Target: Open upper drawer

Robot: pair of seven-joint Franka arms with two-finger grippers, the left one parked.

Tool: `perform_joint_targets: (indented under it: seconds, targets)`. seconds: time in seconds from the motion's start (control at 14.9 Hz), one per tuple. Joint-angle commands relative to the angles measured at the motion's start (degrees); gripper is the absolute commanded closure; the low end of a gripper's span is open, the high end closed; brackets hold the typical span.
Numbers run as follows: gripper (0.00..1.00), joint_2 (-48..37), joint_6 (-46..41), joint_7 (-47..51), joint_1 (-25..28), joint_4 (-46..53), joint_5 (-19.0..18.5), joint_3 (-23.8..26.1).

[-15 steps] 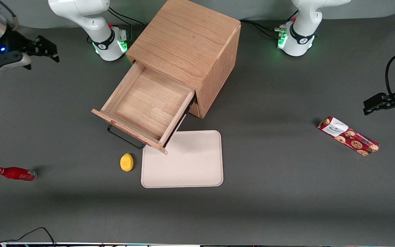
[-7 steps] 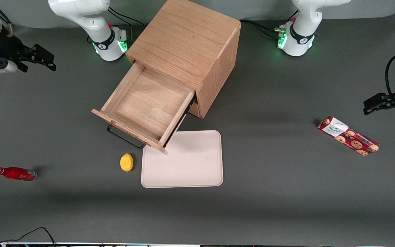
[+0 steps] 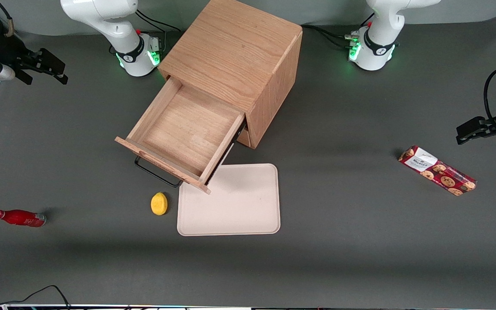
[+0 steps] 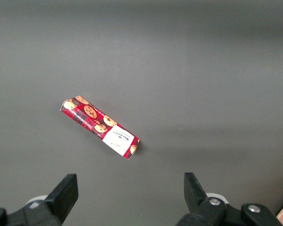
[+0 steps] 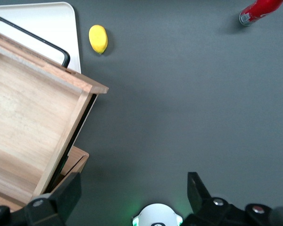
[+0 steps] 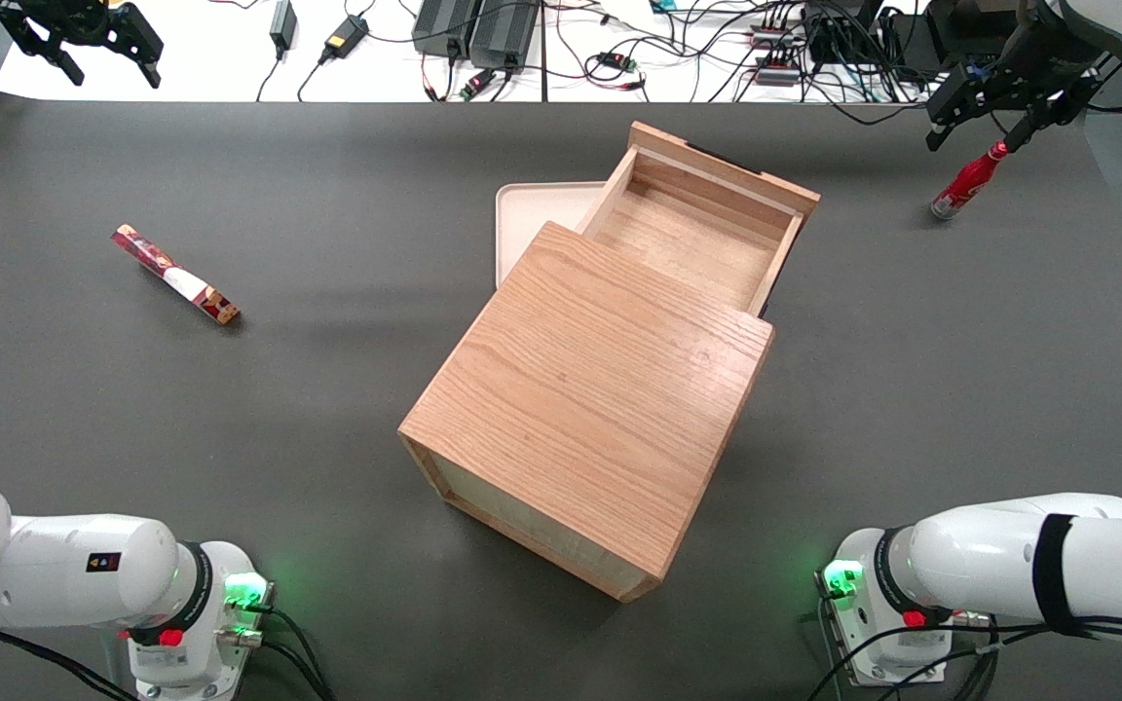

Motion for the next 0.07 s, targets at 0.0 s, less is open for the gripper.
perform_joint_targets:
  seconds: [0.0]
  targets:
    - [0.00,3.5,-0.3,1.4,0.1,4.5,-1.3,-1.2]
